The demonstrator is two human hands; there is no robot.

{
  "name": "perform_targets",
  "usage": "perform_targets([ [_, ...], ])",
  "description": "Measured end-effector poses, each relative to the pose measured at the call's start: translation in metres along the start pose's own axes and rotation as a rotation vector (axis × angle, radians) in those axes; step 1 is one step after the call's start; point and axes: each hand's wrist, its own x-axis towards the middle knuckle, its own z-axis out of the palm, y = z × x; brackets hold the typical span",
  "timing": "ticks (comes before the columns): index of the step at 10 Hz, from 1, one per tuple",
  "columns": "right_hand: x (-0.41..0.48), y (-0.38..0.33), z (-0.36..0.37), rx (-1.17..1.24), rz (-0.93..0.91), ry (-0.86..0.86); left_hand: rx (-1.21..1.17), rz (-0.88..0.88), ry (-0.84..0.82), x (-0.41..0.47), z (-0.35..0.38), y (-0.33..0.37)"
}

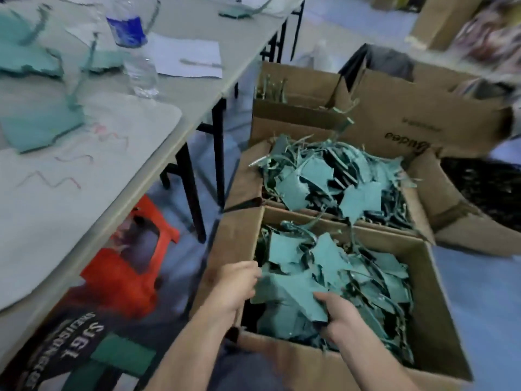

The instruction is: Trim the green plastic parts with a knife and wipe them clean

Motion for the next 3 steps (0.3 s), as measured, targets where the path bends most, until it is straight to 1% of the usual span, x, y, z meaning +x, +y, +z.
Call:
perform_targets([
  [1,0.038,-0.004,-0.013,0.301,-0.051,0.035,0.094,0.020,-0.001,0.003,0.002,-0.003],
  [2,0.066,0.007,-0.006,0.424,0.060,0.010,0.134,0.096,-0.012,-0.003,-0.009,0.006],
  [3,0.081,0.033,0.018,0.267,0.207,-0.074,0.094,0.212,-0.050,-0.004,-0.022,0.013],
])
